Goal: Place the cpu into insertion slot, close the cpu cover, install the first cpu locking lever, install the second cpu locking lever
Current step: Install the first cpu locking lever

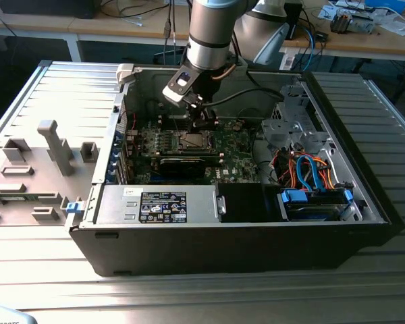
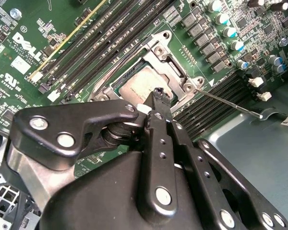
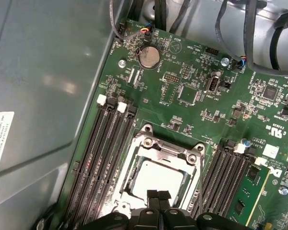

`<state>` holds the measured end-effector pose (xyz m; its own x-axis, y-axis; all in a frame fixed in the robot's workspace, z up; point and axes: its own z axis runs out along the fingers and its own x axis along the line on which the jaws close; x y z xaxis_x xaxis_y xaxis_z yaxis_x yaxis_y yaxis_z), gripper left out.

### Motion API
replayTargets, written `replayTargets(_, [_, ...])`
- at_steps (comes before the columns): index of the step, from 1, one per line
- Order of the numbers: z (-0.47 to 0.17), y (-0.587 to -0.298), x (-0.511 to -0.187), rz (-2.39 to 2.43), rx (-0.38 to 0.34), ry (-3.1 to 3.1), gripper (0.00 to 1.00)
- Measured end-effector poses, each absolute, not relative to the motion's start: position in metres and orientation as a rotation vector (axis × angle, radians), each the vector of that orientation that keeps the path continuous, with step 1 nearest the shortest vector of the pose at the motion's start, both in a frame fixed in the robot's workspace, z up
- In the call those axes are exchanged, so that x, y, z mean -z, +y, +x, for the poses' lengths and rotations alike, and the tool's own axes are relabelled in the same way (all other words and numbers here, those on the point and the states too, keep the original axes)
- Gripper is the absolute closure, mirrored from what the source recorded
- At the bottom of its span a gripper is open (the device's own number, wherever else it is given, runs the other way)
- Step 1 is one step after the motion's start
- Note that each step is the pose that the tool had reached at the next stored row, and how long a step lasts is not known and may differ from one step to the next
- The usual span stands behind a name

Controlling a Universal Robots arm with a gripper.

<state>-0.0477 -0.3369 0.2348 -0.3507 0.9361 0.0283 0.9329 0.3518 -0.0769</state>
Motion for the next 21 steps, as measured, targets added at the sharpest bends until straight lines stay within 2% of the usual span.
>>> replayTargets(21, [-0.0477,-0.3369,-0.2348,-1.612,-0.078,-2.62,0.89])
